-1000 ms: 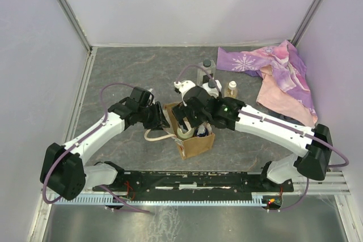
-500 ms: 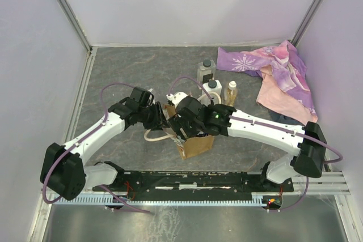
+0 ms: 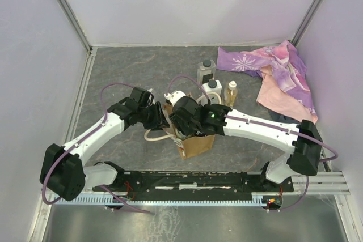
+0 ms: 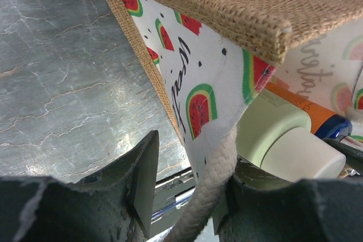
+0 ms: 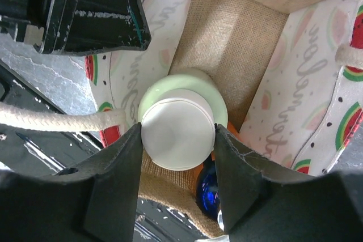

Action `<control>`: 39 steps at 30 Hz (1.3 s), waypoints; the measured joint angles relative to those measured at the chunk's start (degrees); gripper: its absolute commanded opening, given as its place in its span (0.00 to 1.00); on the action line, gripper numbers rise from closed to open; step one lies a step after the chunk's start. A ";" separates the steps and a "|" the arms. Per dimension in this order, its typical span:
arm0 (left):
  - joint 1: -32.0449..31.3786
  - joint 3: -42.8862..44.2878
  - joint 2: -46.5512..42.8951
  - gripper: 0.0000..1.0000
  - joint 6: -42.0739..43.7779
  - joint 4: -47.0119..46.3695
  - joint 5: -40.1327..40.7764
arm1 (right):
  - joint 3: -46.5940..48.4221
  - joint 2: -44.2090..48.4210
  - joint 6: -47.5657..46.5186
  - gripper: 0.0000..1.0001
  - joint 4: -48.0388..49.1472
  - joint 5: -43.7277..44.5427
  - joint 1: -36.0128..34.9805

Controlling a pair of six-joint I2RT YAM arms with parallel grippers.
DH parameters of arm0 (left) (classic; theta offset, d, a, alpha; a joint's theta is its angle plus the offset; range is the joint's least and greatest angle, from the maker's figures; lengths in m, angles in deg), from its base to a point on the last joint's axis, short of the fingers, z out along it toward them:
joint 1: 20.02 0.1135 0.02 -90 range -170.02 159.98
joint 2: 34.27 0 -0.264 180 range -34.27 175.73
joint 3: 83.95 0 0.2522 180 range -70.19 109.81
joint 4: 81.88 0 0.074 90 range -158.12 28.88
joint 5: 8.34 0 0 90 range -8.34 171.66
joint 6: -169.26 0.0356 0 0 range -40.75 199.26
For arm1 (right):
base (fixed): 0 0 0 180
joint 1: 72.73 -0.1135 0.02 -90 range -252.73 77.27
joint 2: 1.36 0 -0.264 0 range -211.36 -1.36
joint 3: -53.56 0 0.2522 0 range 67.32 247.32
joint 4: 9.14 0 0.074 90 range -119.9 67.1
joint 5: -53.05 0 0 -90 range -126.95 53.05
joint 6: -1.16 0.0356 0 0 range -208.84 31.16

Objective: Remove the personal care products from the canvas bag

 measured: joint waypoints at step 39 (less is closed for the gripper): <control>0.00 -1.46 -1.81 0.03 -0.07 -0.28 -0.13 | 54.99 -17.53 -9.03 0.39 -15.89 -0.70 16.96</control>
